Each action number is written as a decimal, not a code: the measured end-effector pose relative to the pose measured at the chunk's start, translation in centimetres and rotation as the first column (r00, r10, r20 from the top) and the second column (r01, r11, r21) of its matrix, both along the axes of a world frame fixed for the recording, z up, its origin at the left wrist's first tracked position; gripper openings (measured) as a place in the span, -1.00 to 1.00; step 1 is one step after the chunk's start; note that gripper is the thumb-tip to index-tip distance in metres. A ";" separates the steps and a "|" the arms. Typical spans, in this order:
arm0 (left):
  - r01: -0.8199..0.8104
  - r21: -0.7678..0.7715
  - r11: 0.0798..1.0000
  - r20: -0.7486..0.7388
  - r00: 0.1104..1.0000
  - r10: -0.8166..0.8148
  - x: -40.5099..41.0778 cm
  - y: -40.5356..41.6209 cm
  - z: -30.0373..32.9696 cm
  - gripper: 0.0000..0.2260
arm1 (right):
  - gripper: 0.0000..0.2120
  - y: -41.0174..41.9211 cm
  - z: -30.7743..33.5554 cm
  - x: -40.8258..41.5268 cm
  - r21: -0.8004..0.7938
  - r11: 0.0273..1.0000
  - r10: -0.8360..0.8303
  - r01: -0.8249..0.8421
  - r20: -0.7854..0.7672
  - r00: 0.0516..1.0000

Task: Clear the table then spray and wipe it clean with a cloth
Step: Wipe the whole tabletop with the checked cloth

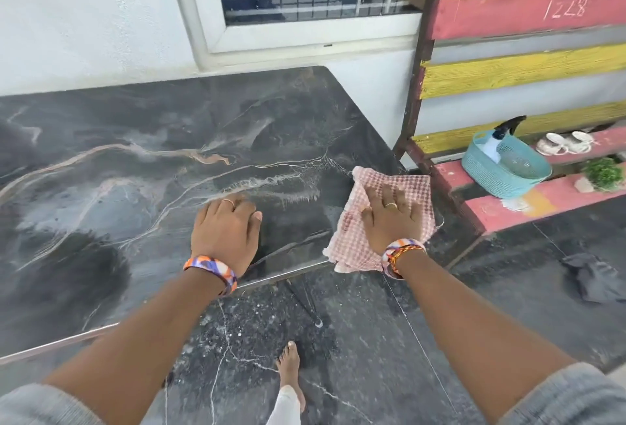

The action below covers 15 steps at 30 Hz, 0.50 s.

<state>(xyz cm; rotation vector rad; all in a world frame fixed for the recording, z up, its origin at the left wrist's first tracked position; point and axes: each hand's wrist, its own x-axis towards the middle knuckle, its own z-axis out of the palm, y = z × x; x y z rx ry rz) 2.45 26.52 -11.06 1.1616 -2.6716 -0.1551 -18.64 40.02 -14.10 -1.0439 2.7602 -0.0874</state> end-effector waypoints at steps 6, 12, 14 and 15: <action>-0.228 -0.008 0.974 -0.056 0.972 0.227 4.2 0.1 -1.7 -0.53 | -0.51 -5.0 0.1 7.7 -0.045 0.941 0.337 -0.336 0.025 0.941; -0.361 0.034 0.932 -0.145 0.921 0.362 6.4 0.5 -1.6 -0.39 | -0.50 -7.1 -0.2 14.8 -0.092 0.714 0.697 -0.694 -0.001 0.717; -0.351 0.031 0.936 -0.141 0.925 0.351 6.0 0.4 -1.2 -0.39 | -0.48 -5.8 -0.4 14.2 -0.094 0.678 0.731 -0.729 -0.017 0.682; -0.340 0.030 0.940 -0.132 0.931 0.341 5.6 0.3 -1.1 -0.38 | -0.46 -4.8 -0.5 13.3 -0.086 0.675 0.733 -0.733 -0.030 0.679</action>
